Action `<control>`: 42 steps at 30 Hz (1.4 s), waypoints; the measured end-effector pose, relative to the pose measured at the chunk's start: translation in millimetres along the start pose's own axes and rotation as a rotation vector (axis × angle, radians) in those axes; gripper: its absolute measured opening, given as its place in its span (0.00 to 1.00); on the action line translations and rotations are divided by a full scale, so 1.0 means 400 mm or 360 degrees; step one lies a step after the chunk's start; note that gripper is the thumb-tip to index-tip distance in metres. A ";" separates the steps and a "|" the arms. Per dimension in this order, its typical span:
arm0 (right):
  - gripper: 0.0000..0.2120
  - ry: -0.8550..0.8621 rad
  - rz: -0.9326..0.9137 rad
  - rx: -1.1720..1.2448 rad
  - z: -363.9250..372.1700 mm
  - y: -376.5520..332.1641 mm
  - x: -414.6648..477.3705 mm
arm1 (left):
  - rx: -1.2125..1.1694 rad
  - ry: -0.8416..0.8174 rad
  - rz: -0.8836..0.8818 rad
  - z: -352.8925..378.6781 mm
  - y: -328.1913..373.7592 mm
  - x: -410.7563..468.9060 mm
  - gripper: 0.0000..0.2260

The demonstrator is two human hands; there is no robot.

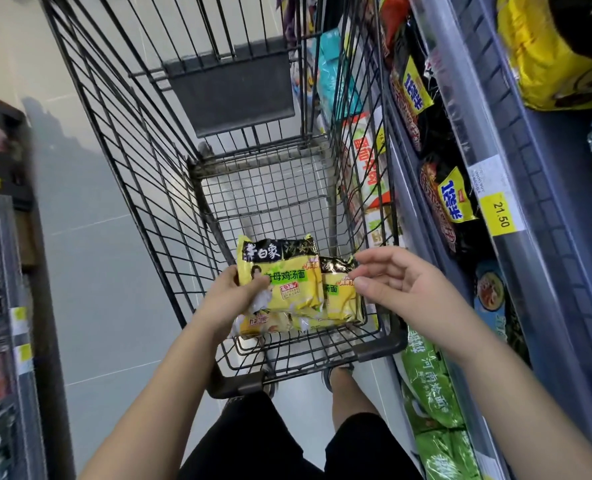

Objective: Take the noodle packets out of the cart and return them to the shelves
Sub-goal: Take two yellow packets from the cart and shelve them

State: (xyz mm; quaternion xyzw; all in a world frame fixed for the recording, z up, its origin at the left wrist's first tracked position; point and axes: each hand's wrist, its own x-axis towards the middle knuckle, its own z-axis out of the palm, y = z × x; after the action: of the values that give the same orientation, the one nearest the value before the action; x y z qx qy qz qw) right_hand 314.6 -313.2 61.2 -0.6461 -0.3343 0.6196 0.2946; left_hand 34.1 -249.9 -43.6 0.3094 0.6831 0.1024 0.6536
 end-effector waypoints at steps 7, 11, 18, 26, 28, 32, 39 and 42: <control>0.17 -0.0031 0.0177 -0.0077 0.042 0.045 0.029 | -0.0005 -0.0076 0.0329 -0.116 0.120 -0.128 0.13; 0.18 0.0019 0.0300 -0.0094 0.077 0.089 0.059 | -0.0118 -0.0096 0.0462 -0.181 0.166 -0.203 0.04; 0.21 0.0351 0.0469 -0.0240 0.140 0.190 0.155 | -0.0219 -0.0134 0.0563 -0.285 0.187 -0.286 0.22; 0.38 0.0487 0.0805 -0.0859 0.194 0.245 0.227 | -0.0295 -0.0166 0.0535 -0.284 0.151 -0.293 0.09; 0.44 0.0456 0.0871 -0.0897 0.208 0.252 0.230 | -0.0297 -0.0212 0.0521 -0.287 0.140 -0.291 0.14; 0.49 0.0459 0.0968 -0.0849 0.223 0.253 0.248 | -0.0258 -0.0218 0.0482 -0.290 0.135 -0.289 0.23; 0.52 0.0498 0.1042 -0.0781 0.237 0.260 0.277 | -0.0238 -0.0191 0.0464 -0.284 0.139 -0.295 0.21; 0.53 0.0578 0.1038 -0.0803 0.242 0.253 0.272 | -0.0232 -0.0149 0.0445 -0.282 0.134 -0.295 0.23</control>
State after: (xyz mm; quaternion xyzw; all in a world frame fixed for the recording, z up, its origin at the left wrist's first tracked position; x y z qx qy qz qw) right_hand 225.8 -290.7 -90.7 -0.8676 -0.1967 0.4558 -0.0288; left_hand -63.7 -243.5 97.4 0.3577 0.5930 0.2270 0.6847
